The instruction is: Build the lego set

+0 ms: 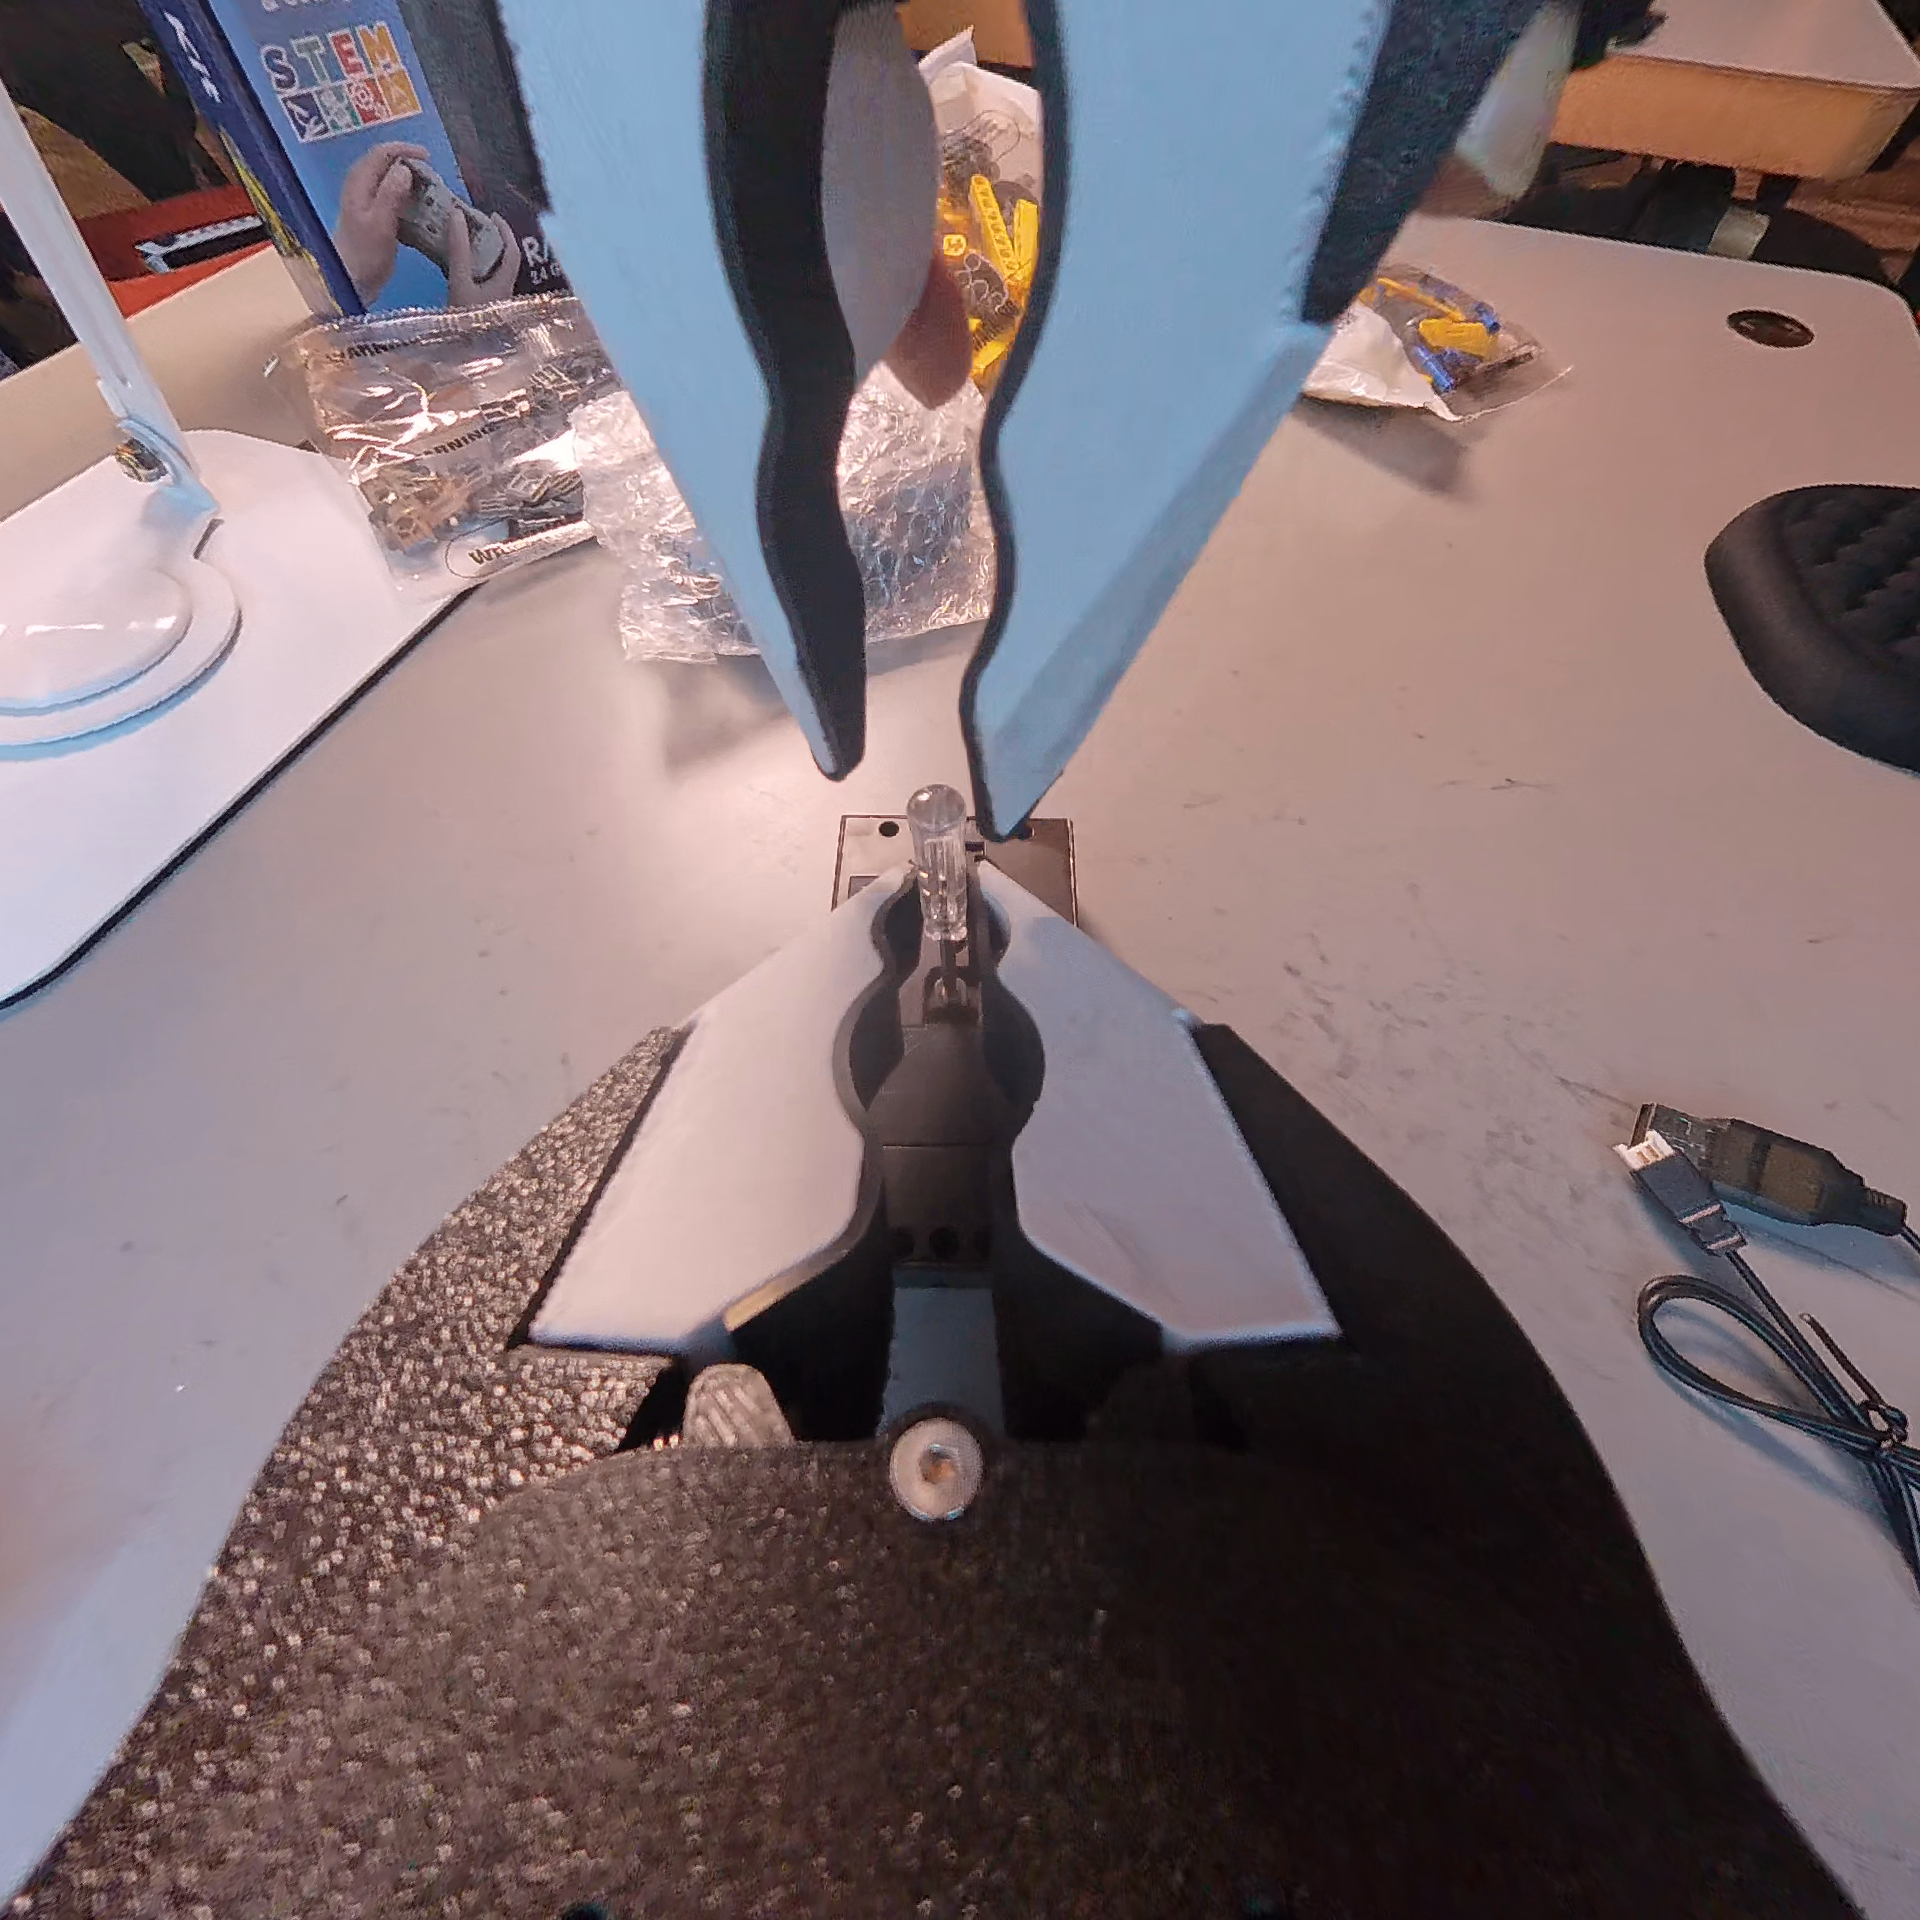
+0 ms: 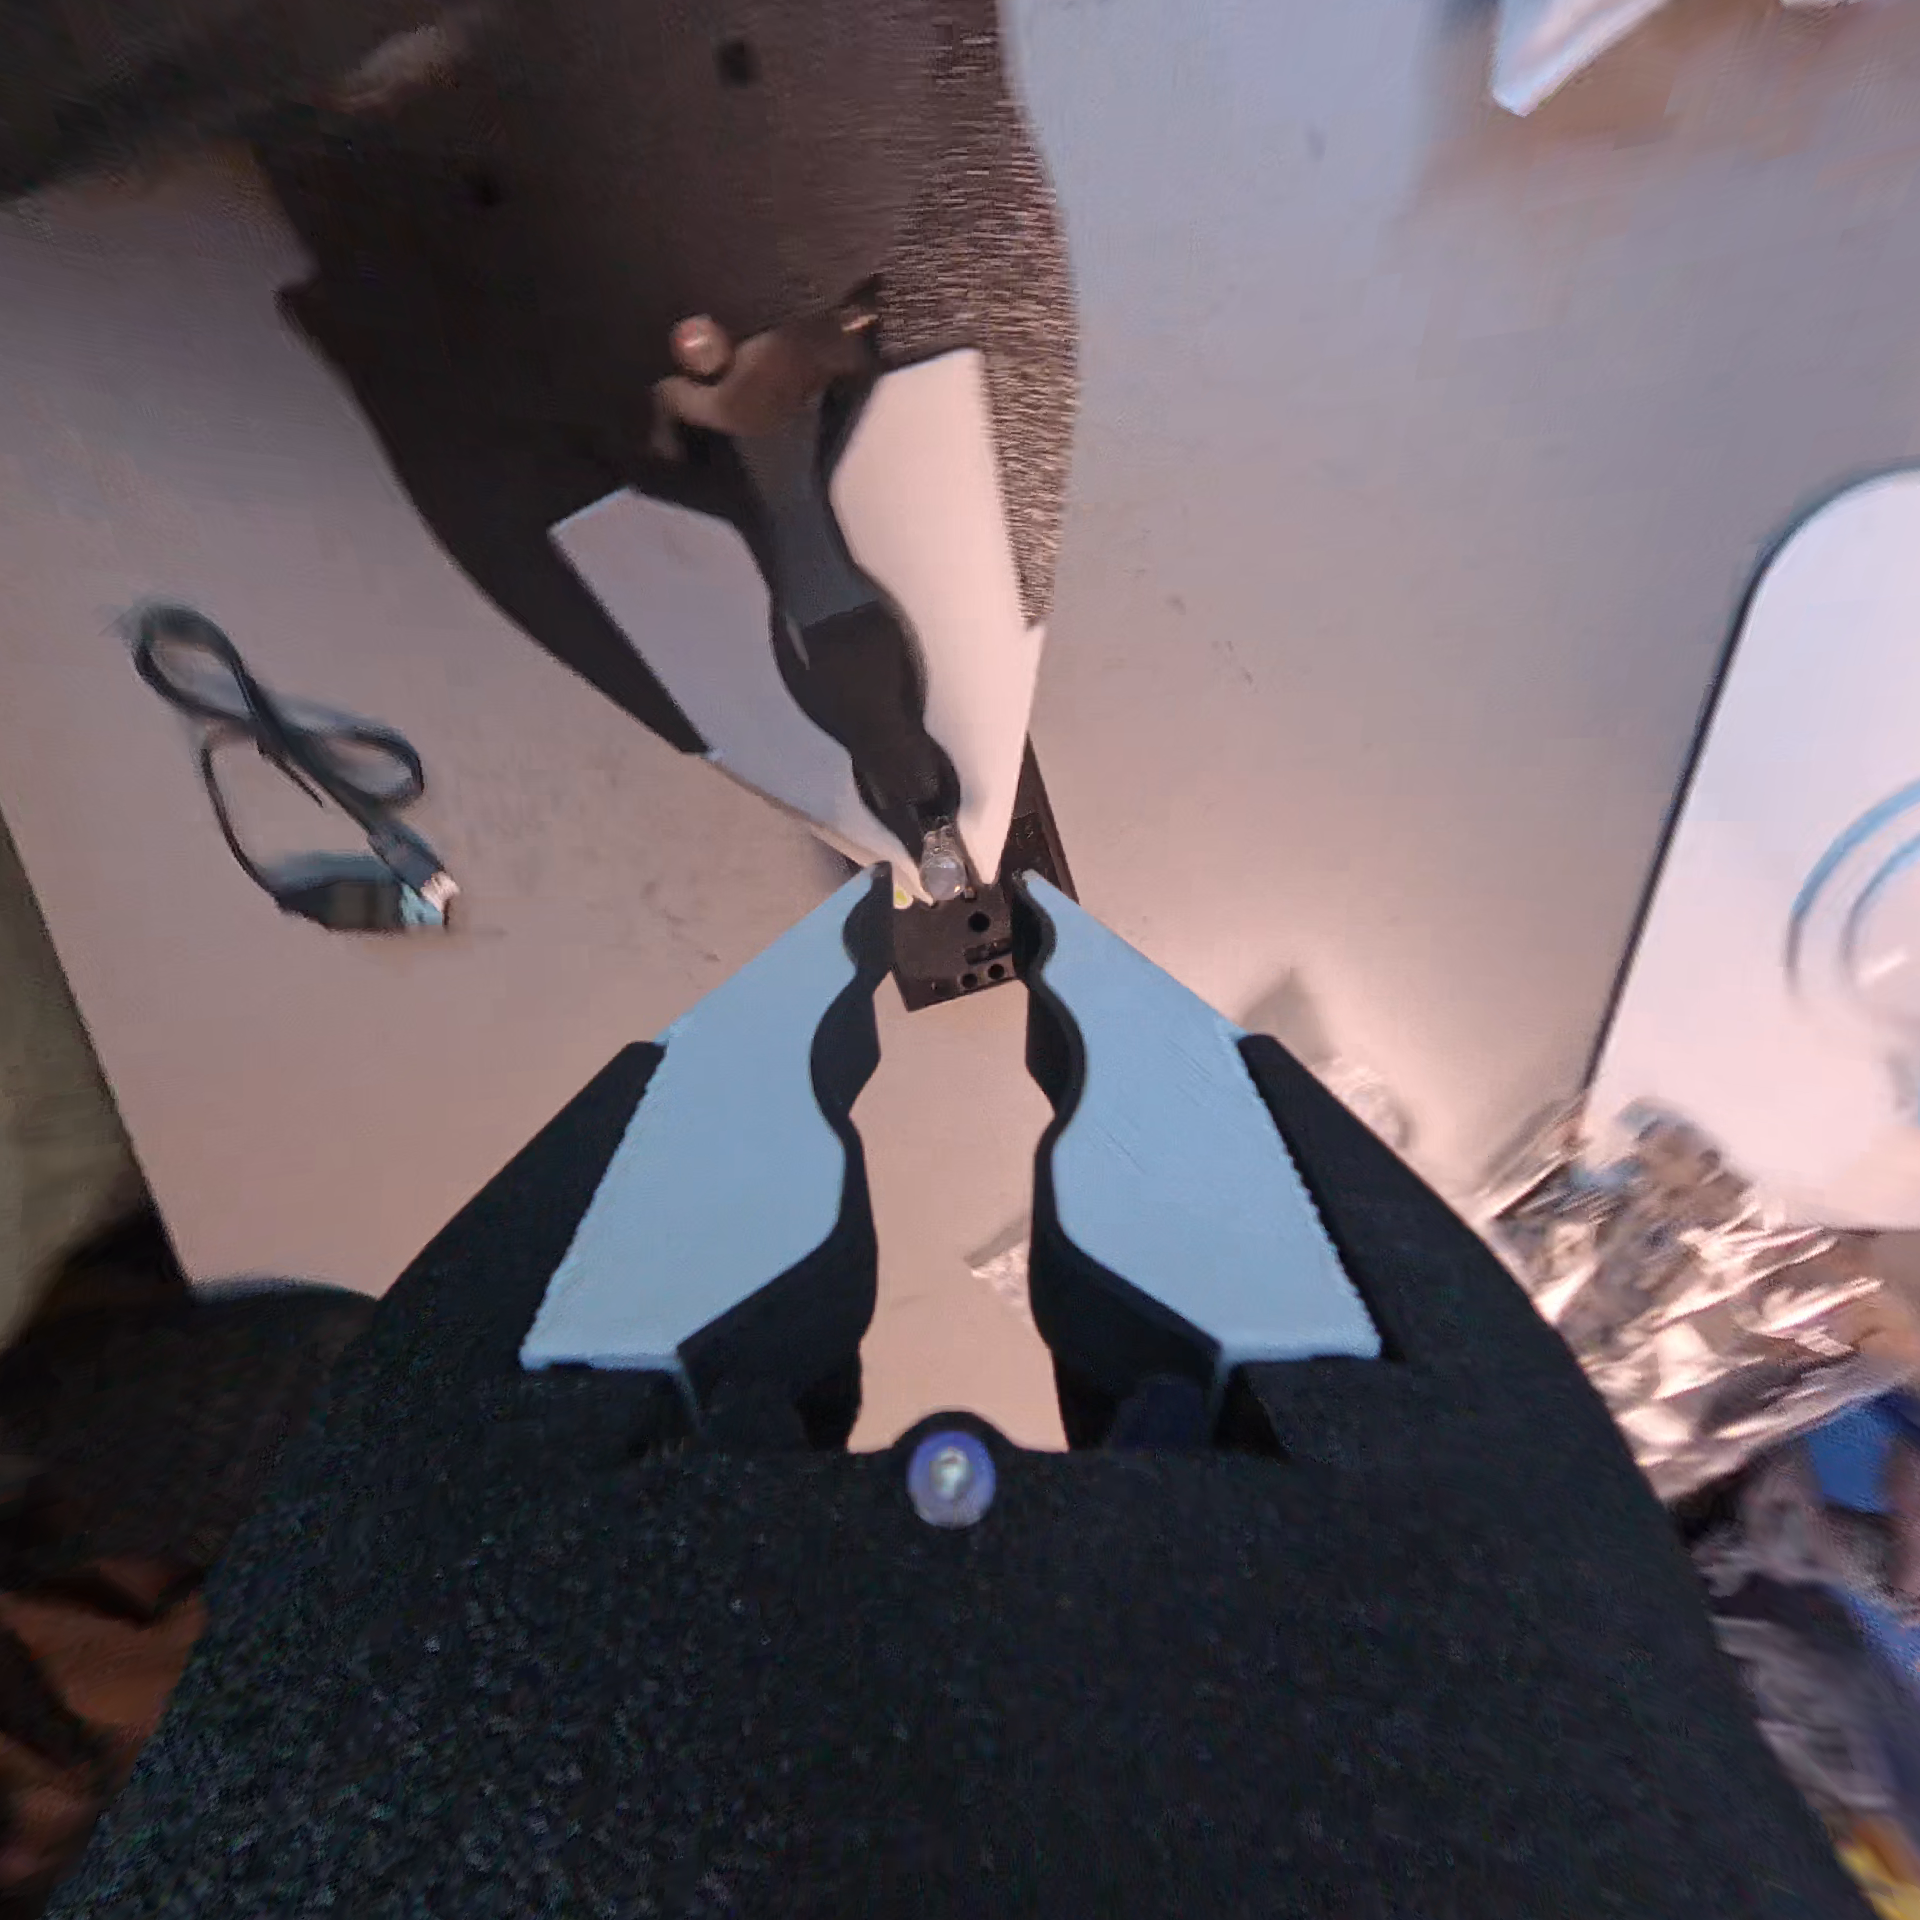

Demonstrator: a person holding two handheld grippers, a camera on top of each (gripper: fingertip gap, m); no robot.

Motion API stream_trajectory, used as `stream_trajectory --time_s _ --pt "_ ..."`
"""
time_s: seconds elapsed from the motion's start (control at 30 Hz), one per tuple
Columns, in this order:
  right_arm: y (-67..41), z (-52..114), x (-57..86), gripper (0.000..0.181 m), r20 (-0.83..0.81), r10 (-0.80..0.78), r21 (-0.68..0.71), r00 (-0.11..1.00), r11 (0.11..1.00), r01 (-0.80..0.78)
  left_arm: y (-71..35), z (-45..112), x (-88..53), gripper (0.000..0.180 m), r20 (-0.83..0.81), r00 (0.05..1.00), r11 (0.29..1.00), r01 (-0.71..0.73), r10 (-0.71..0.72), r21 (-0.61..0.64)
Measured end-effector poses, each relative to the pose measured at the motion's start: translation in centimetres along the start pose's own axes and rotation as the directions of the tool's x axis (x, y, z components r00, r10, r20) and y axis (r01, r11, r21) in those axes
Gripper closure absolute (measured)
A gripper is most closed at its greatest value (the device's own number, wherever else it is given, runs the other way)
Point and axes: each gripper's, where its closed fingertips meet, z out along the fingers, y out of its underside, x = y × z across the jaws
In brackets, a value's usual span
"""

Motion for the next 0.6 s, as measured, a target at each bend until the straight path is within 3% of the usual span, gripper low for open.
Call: stream_trajectory --time_s 0.1,0.2,0.3,0.37,0.47,0.53,0.6 --pt "0.0 0.3 0.2 0.17 0.053 0.202 0.023 0.978 0.979 -0.204 0.0 0.1 0.0 0.172 0.005 1.0 1.0 0.004 -0.004 -0.002" --pt "0.1 0.3 0.0 0.175 0.054 0.19 0.005 0.98 0.982 -0.19 0.0 0.1 -0.1 0.173 0.01 1.0 1.0 0.009 -0.009 -0.001" --pt "-0.1 0.4 -0.1 0.175 0.032 0.044 -0.028 0.999 0.999 -0.043 0.0 0.0 0.0 0.172 0.001 1.0 1.0 0.002 -0.002 0.0" --pt "-0.2 0.4 -0.5 0.175 0.032 -0.172 -0.057 0.985 0.983 0.174 0.0 -0.1 0.1 0.165 -0.012 1.0 1.0 -0.013 0.013 0.007" --pt "-0.1 0.4 -1.2 0.175 0.055 -0.463 -0.078 0.885 0.881 0.466 -0.1 -0.2 0.1 0.156 -0.022 0.999 1.0 -0.023 0.024 0.014" --pt "-0.3 0.5 -1.5 0.175 0.077 -0.545 -0.084 0.835 0.831 0.55 -0.1 -0.2 0.3 0.158 -0.039 0.999 1.0 -0.024 0.025 0.011" --pt "-0.2 0.4 -1.2 0.175 0.079 -0.599 -0.111 0.797 0.789 0.604 0.0 -0.1 0.5 0.17 -0.053 0.998 1.0 -0.029 0.029 0.002"
